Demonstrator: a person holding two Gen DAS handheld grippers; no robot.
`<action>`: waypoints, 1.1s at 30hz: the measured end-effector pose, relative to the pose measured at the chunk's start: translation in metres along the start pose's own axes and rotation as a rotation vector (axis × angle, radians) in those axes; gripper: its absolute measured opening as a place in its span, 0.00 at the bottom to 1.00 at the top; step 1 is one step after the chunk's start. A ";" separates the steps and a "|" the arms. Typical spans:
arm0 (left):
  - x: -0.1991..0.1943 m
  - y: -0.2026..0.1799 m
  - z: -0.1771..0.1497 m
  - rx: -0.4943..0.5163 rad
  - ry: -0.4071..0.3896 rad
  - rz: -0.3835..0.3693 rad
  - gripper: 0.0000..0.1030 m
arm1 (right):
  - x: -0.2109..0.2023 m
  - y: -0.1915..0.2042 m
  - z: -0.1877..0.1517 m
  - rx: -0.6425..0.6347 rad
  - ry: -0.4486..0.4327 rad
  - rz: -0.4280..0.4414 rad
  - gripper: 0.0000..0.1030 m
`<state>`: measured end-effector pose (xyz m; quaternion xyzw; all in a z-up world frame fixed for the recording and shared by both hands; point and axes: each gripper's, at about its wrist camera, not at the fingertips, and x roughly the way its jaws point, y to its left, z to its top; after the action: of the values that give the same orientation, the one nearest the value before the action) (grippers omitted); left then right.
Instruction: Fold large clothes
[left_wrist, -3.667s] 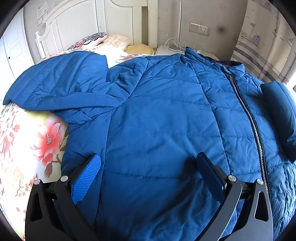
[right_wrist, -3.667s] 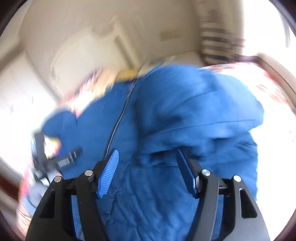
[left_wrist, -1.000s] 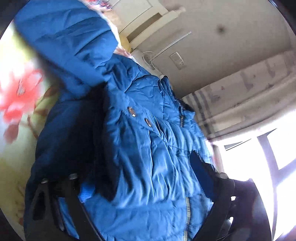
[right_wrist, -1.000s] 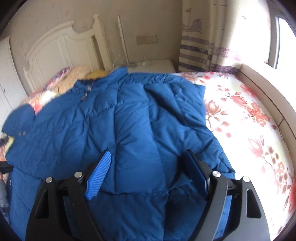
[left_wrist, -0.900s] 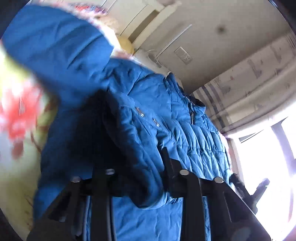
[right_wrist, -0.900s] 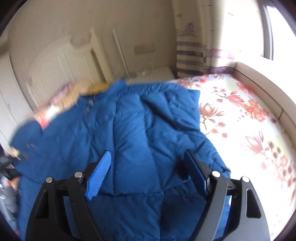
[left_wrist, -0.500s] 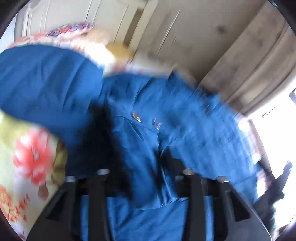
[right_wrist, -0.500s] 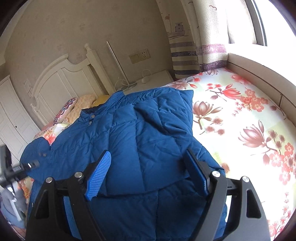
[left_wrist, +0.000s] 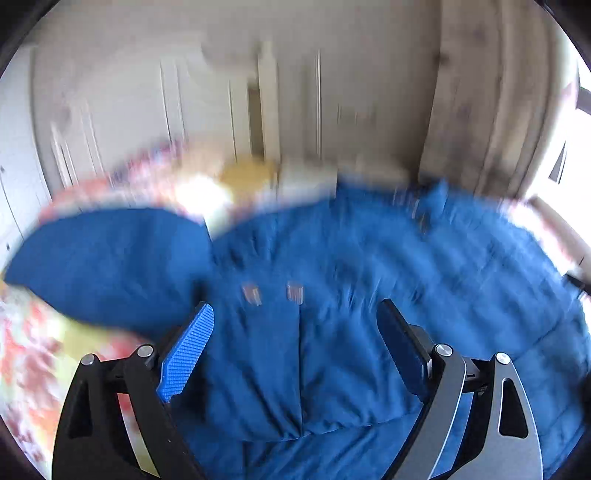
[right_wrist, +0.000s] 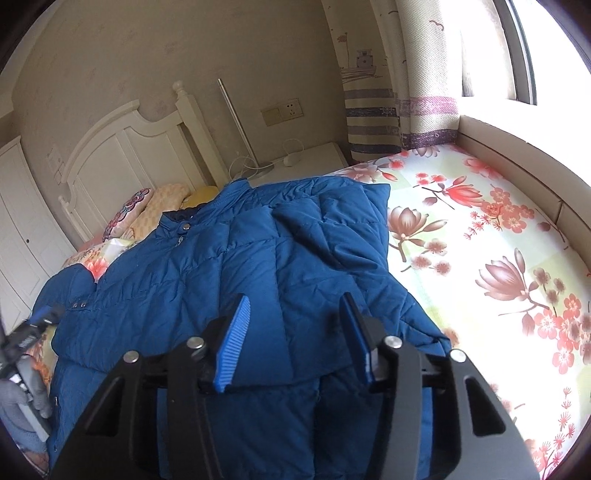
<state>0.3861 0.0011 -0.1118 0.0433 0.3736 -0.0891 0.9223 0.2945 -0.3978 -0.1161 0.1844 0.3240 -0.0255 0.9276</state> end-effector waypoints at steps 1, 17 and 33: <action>0.014 0.004 -0.006 -0.010 0.050 0.000 0.83 | 0.002 0.004 0.000 -0.012 0.014 -0.011 0.45; 0.028 0.011 -0.005 -0.034 0.100 -0.046 0.89 | 0.084 0.081 0.037 -0.421 0.271 -0.157 0.48; 0.027 0.011 -0.005 -0.038 0.105 -0.045 0.89 | 0.118 0.053 0.115 -0.171 0.161 -0.255 0.68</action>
<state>0.4044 0.0090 -0.1340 0.0223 0.4239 -0.1004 0.8998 0.4642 -0.3810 -0.0877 0.0638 0.4192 -0.1005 0.9001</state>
